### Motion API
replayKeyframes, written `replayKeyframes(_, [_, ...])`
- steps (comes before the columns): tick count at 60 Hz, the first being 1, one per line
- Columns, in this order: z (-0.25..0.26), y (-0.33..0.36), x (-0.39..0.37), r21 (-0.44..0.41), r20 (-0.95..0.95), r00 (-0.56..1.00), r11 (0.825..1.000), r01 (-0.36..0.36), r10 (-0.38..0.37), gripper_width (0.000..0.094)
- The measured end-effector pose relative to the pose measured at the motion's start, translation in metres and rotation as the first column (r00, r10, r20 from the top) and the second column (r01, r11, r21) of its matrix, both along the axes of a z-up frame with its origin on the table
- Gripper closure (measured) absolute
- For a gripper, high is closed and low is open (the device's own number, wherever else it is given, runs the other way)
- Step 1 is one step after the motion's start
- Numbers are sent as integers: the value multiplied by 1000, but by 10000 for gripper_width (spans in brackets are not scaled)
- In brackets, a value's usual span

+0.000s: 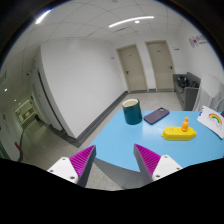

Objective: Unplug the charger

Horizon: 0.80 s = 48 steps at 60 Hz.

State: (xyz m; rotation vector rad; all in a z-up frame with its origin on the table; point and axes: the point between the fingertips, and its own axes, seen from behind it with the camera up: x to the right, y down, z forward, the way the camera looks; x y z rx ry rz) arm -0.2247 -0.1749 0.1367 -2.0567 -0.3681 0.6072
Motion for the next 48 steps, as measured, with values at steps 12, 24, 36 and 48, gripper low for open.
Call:
replayKeyframes(12, [-44,79,29,-27,71,990,992,121,-119,157])
replayKeyframes(24, [-69,145,96,12,174,945,960,278,-276,160])
replayKeyframes(36, [-100,199,181,26,257,851,883,468,-458,198])
replayKeyframes(48, [-114,248,216,60,250,804,837,544,-540,363])
